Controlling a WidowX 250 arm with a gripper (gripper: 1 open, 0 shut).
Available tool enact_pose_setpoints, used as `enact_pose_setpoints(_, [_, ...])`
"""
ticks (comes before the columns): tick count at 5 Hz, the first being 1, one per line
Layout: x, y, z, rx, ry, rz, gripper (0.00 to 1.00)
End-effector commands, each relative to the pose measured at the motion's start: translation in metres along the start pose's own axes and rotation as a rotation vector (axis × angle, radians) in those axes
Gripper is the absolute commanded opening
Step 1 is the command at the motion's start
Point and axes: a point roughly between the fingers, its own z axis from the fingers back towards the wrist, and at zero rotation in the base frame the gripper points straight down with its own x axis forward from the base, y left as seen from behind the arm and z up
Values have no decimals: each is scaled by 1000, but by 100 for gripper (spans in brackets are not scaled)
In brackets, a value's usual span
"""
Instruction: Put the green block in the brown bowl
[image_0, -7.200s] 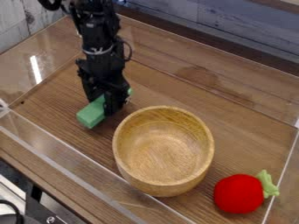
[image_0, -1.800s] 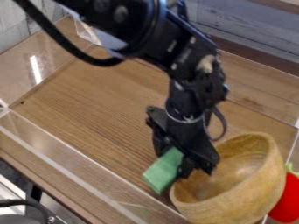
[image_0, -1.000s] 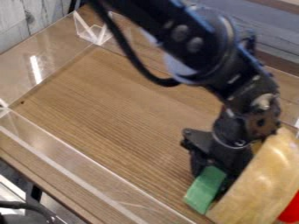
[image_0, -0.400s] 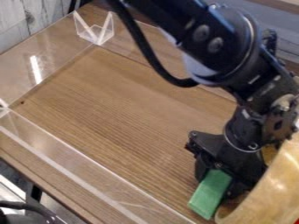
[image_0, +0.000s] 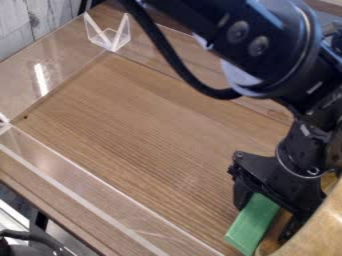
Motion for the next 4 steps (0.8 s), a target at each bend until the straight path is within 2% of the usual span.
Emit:
enact_pose_setpoints(1, [9,-14,19,-37,-50,-8,0])
enact_pose_setpoints(2, [15,-12,35,-30,-62,11,0])
enact_pose_setpoints(3, [22,11,61,-19,-91,44,0])
enact_pose_setpoints(4, [31,50,83,0,-116,116,0])
